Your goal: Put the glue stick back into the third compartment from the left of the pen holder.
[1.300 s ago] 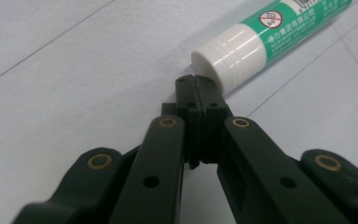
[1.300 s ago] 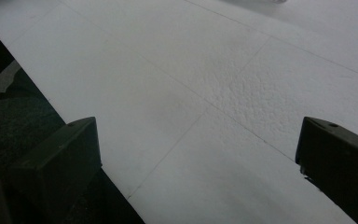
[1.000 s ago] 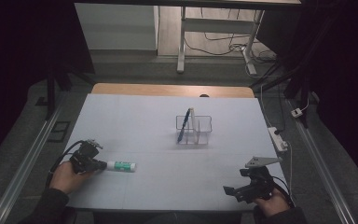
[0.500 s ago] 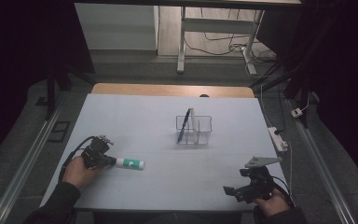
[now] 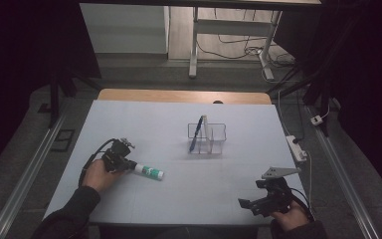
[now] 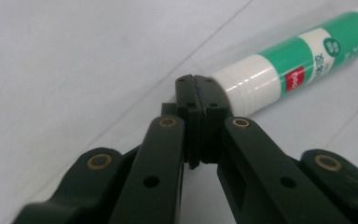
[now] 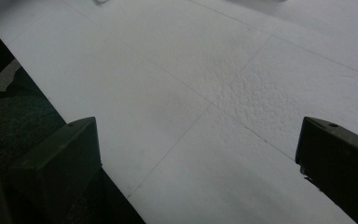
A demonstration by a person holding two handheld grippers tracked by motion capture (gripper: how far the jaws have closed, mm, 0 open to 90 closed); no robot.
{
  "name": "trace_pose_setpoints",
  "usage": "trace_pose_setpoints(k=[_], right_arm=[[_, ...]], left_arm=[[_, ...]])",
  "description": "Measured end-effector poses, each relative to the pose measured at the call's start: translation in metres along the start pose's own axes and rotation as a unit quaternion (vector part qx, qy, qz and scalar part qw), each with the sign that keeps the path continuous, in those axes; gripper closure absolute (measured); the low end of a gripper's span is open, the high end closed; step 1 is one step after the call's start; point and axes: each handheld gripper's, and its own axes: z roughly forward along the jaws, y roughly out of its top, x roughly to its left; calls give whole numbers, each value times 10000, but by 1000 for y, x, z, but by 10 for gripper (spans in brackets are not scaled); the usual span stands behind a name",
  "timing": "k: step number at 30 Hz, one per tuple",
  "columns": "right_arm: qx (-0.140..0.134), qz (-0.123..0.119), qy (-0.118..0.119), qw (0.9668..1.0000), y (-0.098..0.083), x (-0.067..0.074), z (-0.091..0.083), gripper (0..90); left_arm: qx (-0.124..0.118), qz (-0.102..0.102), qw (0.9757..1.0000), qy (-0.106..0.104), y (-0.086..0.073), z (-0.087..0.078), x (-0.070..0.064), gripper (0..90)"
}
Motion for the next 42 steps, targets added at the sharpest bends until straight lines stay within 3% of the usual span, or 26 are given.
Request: trace_pose_setpoints(k=[15,18,23,31,35,42], right_arm=[[-13,11,11,10000,0,0,0,0],[-11,10,6,10000,0,0,0,0],[-39,8,-26,10000,0,0,-1,0],[-143,-223,-92,9996,6,6,1,0],[-182,-363,-70,9992,12,10,2,0],[-176,-593,43,9981,23,17,11,0]], left_arm=[[-87,239,9997,-67,38,17,-13,887],[-45,332,9994,-7,40,18,-16,887],[-175,291,9994,63,35,10,-14,876],[-691,239,9973,11,16,-24,-12,665],[-904,276,9955,8,5,-36,-16,544],[-1218,114,9925,-13,-18,-53,-25,339]])
